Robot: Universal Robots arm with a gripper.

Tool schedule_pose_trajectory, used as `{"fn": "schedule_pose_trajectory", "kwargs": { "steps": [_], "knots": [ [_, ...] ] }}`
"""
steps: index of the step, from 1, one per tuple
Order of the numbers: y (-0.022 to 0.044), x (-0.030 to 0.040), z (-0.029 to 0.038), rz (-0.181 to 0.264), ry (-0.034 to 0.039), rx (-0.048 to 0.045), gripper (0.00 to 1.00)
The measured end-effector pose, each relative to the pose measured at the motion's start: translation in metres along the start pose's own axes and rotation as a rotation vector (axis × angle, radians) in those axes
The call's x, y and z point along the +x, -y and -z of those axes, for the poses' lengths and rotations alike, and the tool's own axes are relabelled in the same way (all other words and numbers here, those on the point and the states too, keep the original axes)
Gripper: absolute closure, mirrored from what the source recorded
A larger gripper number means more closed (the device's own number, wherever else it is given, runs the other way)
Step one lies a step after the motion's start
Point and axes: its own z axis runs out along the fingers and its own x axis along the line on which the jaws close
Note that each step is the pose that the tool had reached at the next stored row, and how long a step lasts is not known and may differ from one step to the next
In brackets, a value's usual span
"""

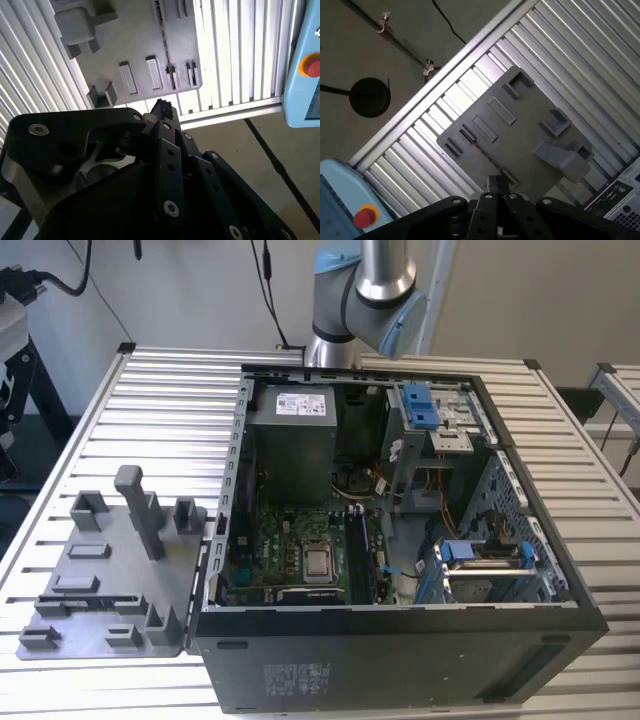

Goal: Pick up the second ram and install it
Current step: 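Pick up the second ram and move it above second insertion slot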

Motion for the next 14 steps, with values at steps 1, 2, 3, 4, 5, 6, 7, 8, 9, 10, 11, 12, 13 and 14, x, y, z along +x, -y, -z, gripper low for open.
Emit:
{"fn": "schedule_pose_trajectory", "kwargs": {
  "steps": [1,2,3,4,5,6,7,8,9,10,11,12,13,14],
  "knots": [
    [0.0000,0.0000,0.0000,0.019,-0.0009,-0.0002,0.89],
    [0.0000,0.0000,0.0000,0.037,-0.0018,-0.0004,0.89],
    [0.0000,0.0000,0.0000,0.054,-0.0027,-0.0006,0.89],
    [0.0000,0.0000,0.0000,0.072,-0.0035,-0.0008,0.89],
    [0.0000,0.0000,0.0000,0.090,-0.0043,-0.0009,0.89],
    [0.0000,0.0000,0.0000,0.109,-0.0052,-0.0011,0.89],
    [0.0000,0.0000,0.0000,0.127,-0.0060,-0.0013,0.89],
    [0.0000,0.0000,-0.0001,0.145,-0.0068,-0.0015,0.89],
    [0.0000,0.0000,0.0000,0.163,-0.0077,-0.0018,0.89],
    [0.0000,0.0000,-0.0001,0.181,-0.0085,-0.0019,0.89],
    [0.0000,0.0000,-0.0001,0.199,-0.0094,-0.0020,0.89],
    [0.0000,0.0000,-0.0001,0.217,-0.0103,-0.0023,0.89],
    [0.0001,0.0000,-0.0002,0.235,-0.0111,-0.0024,0.89],
    [0.0001,0.0000,-0.0002,0.254,-0.0120,-0.0026,0.89]
  ]
}}
